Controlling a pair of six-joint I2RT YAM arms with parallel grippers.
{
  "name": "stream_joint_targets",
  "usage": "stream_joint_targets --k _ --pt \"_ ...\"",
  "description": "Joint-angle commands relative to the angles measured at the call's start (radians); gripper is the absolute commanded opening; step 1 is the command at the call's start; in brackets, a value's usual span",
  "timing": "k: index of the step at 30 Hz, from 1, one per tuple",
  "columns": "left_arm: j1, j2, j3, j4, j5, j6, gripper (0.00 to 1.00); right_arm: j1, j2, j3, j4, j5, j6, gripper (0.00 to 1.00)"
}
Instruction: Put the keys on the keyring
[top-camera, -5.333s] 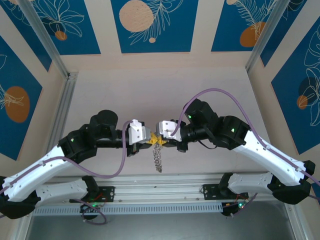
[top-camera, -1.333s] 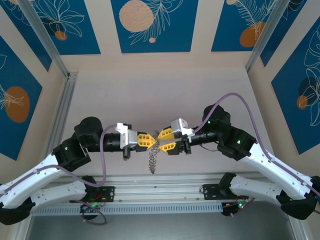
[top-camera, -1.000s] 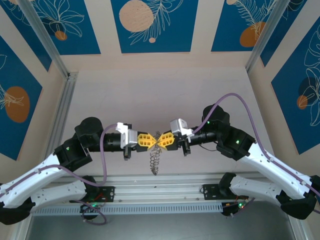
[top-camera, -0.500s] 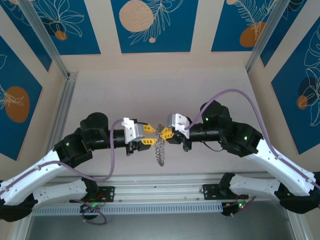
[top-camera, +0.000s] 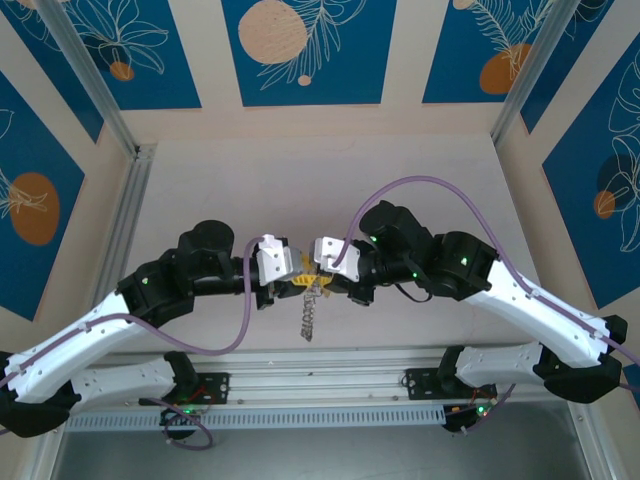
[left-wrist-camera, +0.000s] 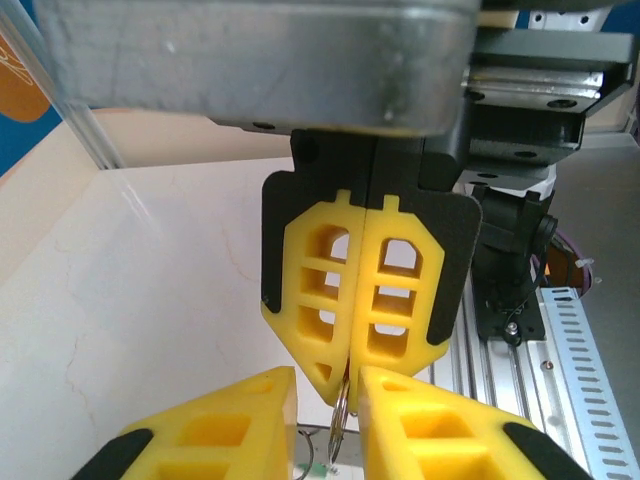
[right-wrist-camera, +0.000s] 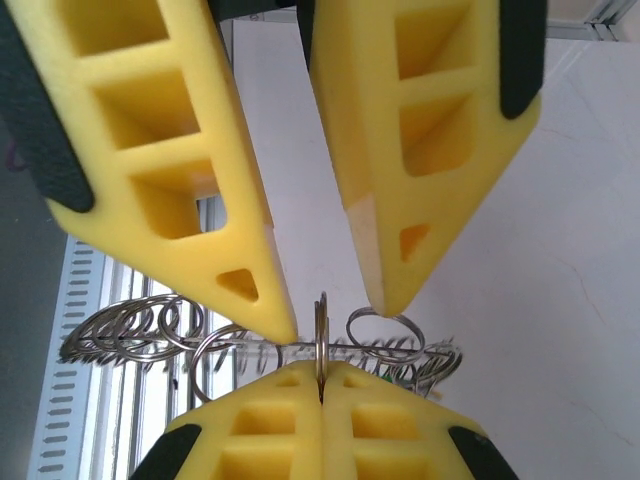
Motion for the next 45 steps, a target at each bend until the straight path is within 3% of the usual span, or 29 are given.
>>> stream_joint_targets --k 1,13,19,21,23,27,30,45 --pt "-0.013 -0.001 0.007 -0.02 0.002 0.012 0.24 0.005 -0.024 0.05 0.014 -0.031 -0.023 0.0" --pt "-0.013 0.027 0.012 -0.015 0.022 0.013 0.26 0.007 -0.026 0.054 0.023 -0.077 -0.035 0.0" --pt "-0.012 0.029 0.006 -0.007 0.03 0.017 0.13 0.007 -0.035 0.049 0.042 -0.102 -0.04 0.0" --pt "-0.013 0.02 0.001 0.002 0.035 0.018 0.01 0.008 -0.029 0.05 0.04 -0.1 -0.043 0.0" --pt "-0.013 0.015 -0.002 0.004 0.042 0.019 0.0 0.008 -0.022 0.051 0.038 -0.086 -0.043 0.0" --pt "-0.013 -0.042 -0.036 0.056 0.039 0.016 0.0 0.006 -0.029 0.031 0.05 -0.086 -0.023 0.25" --pt "-0.012 -0.086 -0.055 0.093 0.061 0.006 0.0 -0.006 -0.059 -0.023 0.08 -0.12 0.002 0.35" --pt "-0.012 -0.108 -0.078 0.138 0.119 -0.022 0.0 -0.04 -0.104 -0.106 0.176 -0.291 0.035 0.31"
